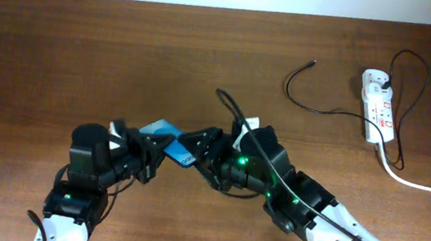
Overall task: Plug charger to phone and switch on socket
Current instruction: 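Bring the left gripper to the phone and grasp its top edge, then release the right gripper and hold the phone upright with the left gripper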
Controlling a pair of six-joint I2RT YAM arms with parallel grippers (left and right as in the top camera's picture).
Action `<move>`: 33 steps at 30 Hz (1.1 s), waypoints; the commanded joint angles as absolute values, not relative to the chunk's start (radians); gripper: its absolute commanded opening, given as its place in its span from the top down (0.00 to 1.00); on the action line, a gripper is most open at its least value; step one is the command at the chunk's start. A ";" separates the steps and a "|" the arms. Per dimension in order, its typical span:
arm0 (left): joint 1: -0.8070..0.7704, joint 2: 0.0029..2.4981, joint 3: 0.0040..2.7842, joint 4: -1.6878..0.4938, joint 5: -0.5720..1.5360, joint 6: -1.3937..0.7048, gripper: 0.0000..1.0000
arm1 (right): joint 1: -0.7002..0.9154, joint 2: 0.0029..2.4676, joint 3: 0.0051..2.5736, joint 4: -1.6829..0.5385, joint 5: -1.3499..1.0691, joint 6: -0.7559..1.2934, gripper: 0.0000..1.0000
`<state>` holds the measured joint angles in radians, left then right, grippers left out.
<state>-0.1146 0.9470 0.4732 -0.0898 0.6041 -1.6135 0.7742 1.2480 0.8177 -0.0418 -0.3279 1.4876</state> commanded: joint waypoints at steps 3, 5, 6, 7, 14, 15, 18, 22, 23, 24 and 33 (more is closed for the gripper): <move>-0.117 0.943 0.477 -0.219 0.433 -1.308 1.00 | 0.777 1.248 0.829 -0.152 -0.075 1.143 0.12; -0.117 0.943 0.477 -0.219 0.433 -1.308 1.00 | 0.777 1.248 0.829 -0.251 0.031 1.133 0.08; -0.117 0.943 0.477 -0.219 0.436 -1.308 1.00 | 0.777 1.248 0.829 -0.293 0.078 1.133 0.04; -0.117 0.943 0.477 -0.219 0.441 -1.308 1.00 | 0.777 1.248 0.829 -0.330 0.126 1.133 0.02; -0.117 0.943 0.477 -0.219 0.551 -1.307 1.00 | 0.747 1.240 0.830 -0.371 0.410 1.047 0.01; -0.117 0.943 0.477 -0.219 0.555 -1.299 1.00 | 0.726 1.234 0.831 -0.371 0.401 1.024 0.01; -0.117 0.943 0.477 -0.219 0.558 -1.262 1.00 | 0.646 1.213 0.831 -0.371 0.377 1.021 0.01; -0.117 0.943 0.477 -0.218 0.558 -1.262 1.00 | 0.525 1.207 0.831 -0.378 0.255 1.021 0.01; -0.117 0.943 0.477 -0.218 0.558 -1.262 1.00 | 0.488 1.207 0.831 -0.398 0.204 1.021 0.01; -0.117 0.943 0.477 -0.218 0.558 -1.262 1.00 | 0.466 1.207 0.831 -0.417 0.179 1.021 0.01; -0.089 1.021 0.477 -0.044 0.712 -1.225 1.00 | 0.438 1.214 0.830 -0.495 0.168 1.021 0.01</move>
